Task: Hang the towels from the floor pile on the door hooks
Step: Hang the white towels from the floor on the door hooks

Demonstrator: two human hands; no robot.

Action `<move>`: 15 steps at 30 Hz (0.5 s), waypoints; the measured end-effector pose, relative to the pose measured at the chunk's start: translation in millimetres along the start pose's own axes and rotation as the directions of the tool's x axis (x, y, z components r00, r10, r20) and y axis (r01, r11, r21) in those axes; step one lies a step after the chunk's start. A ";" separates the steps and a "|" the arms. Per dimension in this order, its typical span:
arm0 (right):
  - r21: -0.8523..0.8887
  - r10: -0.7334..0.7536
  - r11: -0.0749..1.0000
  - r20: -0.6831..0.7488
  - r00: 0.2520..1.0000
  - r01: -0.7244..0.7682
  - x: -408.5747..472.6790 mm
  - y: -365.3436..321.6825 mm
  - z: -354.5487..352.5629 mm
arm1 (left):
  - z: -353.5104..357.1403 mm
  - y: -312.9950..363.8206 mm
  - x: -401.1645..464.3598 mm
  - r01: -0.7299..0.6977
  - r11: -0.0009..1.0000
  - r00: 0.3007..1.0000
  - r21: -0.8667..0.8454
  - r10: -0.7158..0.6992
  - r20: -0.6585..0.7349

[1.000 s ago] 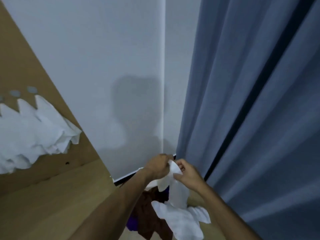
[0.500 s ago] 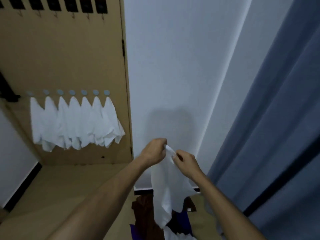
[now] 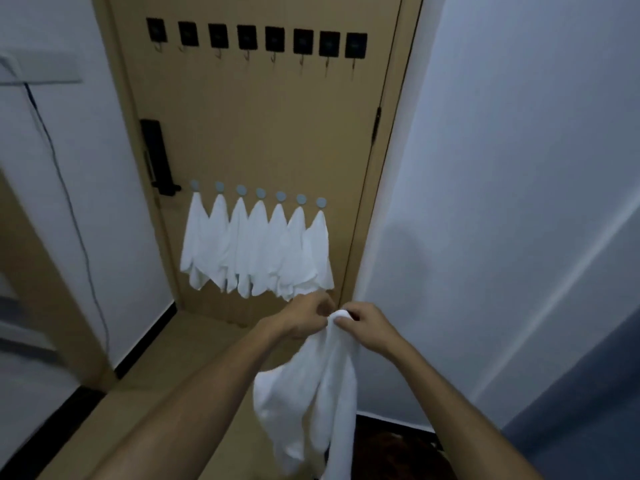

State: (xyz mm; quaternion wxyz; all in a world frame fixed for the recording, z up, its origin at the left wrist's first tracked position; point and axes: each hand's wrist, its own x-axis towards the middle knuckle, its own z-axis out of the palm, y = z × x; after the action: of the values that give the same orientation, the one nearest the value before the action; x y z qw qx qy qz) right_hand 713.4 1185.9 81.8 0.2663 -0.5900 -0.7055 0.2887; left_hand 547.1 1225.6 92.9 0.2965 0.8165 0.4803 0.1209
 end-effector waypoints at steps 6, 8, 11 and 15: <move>0.109 0.027 0.994 0.000 1.000 -0.027 75.7 -51.9 49.8 | -60.6 -78.1 1.2 0.025 0.995 0.999 -0.092 -0.029 -0.039; 0.161 0.046 0.986 0.002 0.999 -0.046 98.7 -67.5 66.3 | -79.0 -103.8 0.7 0.036 0.993 0.999 -0.110 -0.039 -0.028; 0.213 0.053 0.975 0.005 0.999 -0.053 131.6 -91.6 90.0 | -104.5 -136.8 1.2 0.044 0.992 0.999 -0.115 -0.047 -0.021; 0.283 0.042 0.958 0.027 0.999 -0.048 169.2 -115.9 112.5 | -131.9 -172.4 2.0 0.028 0.986 0.998 -0.164 -0.037 -0.046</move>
State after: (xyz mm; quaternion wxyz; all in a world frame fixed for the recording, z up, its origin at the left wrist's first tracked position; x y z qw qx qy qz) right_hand 526.7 1326.3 93.5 0.3342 -0.5588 -0.6458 0.3988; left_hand 361.7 1338.5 94.0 0.3527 0.7783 0.4891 0.1750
